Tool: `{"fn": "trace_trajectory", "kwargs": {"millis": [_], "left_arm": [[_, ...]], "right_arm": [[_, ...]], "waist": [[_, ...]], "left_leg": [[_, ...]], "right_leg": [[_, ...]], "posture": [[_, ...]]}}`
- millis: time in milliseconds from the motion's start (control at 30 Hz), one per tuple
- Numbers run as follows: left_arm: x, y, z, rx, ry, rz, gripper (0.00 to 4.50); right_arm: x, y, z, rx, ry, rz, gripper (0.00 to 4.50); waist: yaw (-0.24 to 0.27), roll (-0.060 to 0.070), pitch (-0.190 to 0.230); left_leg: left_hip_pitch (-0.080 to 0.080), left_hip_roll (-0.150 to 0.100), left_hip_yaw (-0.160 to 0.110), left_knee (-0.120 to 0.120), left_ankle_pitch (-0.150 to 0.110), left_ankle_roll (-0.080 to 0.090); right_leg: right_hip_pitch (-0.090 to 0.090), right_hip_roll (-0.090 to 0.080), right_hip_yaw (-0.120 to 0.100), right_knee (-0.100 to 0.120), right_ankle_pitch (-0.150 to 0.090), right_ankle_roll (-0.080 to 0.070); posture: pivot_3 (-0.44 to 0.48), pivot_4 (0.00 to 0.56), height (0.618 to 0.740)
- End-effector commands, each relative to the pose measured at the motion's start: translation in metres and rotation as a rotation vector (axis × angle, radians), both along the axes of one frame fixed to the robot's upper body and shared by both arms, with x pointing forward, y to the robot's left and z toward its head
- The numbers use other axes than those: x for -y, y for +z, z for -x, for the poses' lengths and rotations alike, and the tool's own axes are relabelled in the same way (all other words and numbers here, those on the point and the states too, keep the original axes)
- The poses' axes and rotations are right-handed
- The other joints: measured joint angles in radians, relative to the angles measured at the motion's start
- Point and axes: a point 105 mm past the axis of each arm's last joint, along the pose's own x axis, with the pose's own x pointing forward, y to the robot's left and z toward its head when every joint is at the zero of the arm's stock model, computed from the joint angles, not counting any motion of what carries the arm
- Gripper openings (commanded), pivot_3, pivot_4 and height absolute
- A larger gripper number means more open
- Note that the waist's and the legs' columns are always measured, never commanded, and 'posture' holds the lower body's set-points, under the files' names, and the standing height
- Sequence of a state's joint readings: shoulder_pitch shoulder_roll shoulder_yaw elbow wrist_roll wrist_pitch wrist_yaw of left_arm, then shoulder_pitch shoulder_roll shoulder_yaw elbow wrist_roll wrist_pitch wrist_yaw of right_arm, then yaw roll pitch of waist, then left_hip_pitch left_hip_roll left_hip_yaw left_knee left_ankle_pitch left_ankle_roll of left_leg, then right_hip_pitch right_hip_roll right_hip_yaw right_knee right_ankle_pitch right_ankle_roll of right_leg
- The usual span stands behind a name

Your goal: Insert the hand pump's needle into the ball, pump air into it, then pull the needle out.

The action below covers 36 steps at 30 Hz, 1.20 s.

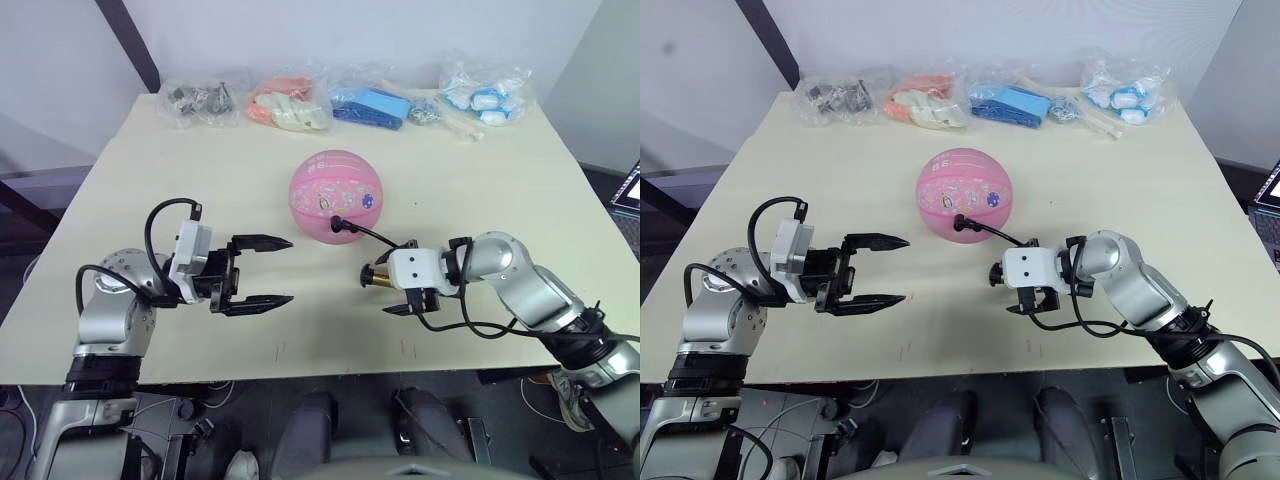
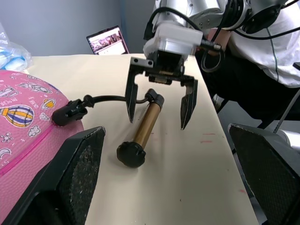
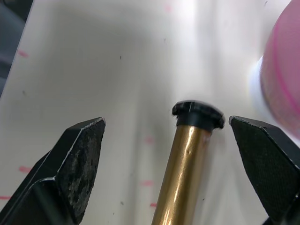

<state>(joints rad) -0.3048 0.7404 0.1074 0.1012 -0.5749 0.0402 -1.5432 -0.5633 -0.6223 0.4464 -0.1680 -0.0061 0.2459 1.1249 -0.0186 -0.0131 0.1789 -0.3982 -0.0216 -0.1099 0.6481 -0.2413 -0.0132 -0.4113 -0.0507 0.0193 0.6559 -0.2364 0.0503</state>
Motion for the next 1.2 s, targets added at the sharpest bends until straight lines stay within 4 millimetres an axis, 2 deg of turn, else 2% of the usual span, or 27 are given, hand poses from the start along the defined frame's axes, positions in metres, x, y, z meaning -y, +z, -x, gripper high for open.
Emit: {"fn": "trace_trajectory", "kwargs": {"millis": [33,233,333,433,533,800,1000,1200], "left_arm": [[-0.002,0.007,0.000,0.030,-0.014,-0.009,4.50],[-0.002,0.007,-0.006,0.046,0.013,0.002,4.50],[-0.003,0.013,-0.014,0.060,0.054,0.031,4.50],[-0.006,0.020,-0.023,0.071,0.101,0.063,4.50],[-0.009,0.031,-0.042,0.096,0.186,0.090,4.50],[-0.014,0.058,-0.091,0.136,0.348,0.145,4.50],[0.001,0.082,-0.126,0.156,0.399,0.183,4.50],[0.021,0.085,-0.144,0.152,0.392,0.133,4.50]], "right_arm": [[0.000,0.041,0.008,0.077,0.038,-0.185,4.47],[0.007,0.062,0.003,0.082,-0.072,-0.430,4.47],[0.006,0.062,0.006,0.052,-0.117,-0.548,4.47],[0.002,0.060,0.010,0.047,-0.119,-0.595,4.47],[-0.002,0.061,0.008,0.053,-0.152,-0.678,4.47],[-0.010,0.053,0.007,0.079,-0.173,-0.699,4.47],[-0.016,0.050,0.004,0.089,-0.196,-0.699,4.47],[-0.023,0.055,0.000,0.101,-0.242,-0.763,4.47]], "waist": [[0.001,0.000,0.000],[0.001,0.000,0.000],[0.002,0.000,0.000],[0.001,0.000,0.000],[0.001,0.000,0.000],[0.001,-0.001,0.000],[0.001,-0.002,0.000],[-0.011,-0.002,0.000]], "left_leg": [[0.000,0.000,0.000,0.000,0.000,0.000],[0.001,0.000,0.000,0.001,0.000,0.000],[0.001,0.000,0.001,0.001,0.000,0.000],[0.001,0.000,0.001,0.001,0.000,0.000],[0.001,0.000,0.001,0.002,0.000,0.000],[0.001,-0.001,0.001,0.002,0.000,0.000],[0.001,-0.001,0.000,0.003,0.000,0.000],[0.001,-0.001,0.000,0.003,0.000,0.000]], "right_leg": [[0.000,0.000,0.000,0.000,0.000,0.000],[0.000,0.000,0.001,0.002,0.000,0.000],[0.000,0.000,0.001,0.002,0.000,0.000],[0.000,0.001,0.001,0.003,0.000,0.000],[0.000,0.001,0.002,0.003,0.000,0.000],[0.000,0.001,0.002,0.004,0.000,0.000],[0.000,0.001,0.002,0.005,0.000,0.000],[0.000,0.002,0.002,0.005,0.000,0.000]], "posture": [[0.000,0.150,0.740],[0.000,0.150,0.740],[0.000,0.150,0.740],[0.000,0.150,0.740],[0.000,0.150,0.740],[0.000,0.150,0.740],[0.000,0.150,0.740],[0.000,0.150,0.740]]}}
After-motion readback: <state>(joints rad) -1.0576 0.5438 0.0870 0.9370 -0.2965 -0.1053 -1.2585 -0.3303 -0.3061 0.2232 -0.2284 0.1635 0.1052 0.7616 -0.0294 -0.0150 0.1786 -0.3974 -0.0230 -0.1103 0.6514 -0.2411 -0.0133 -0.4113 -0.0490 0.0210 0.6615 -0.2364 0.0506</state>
